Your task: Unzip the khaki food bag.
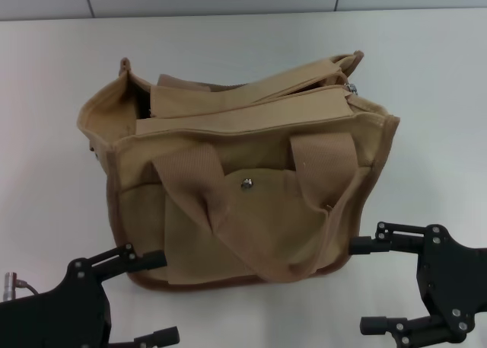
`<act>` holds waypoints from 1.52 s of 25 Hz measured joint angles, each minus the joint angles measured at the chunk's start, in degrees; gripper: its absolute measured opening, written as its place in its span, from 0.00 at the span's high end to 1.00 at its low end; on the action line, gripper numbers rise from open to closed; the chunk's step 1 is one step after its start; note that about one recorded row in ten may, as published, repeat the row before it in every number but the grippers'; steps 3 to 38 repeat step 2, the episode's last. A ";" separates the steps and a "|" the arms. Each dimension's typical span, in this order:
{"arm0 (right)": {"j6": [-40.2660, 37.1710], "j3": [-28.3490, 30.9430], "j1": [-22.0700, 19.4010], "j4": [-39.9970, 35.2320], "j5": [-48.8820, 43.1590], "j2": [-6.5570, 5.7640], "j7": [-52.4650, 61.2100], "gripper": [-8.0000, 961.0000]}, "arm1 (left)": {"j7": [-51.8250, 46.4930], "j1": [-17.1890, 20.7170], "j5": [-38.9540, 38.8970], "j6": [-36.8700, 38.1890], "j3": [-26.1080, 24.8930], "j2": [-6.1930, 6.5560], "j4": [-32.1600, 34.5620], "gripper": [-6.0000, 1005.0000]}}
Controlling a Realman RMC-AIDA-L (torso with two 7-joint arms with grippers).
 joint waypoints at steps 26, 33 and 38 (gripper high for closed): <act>0.12 0.11 0.00 0.01 -0.02 0.01 -0.03 0.12 | 0.01 -0.01 -0.14 0.02 -0.52 -0.02 0.04 0.16; 0.12 0.11 0.00 0.01 -0.02 0.01 -0.03 0.12 | 0.01 -0.01 -0.14 0.02 -0.52 -0.02 0.04 0.16; 0.12 0.11 0.00 0.01 -0.02 0.01 -0.03 0.12 | 0.01 -0.01 -0.14 0.02 -0.52 -0.02 0.04 0.16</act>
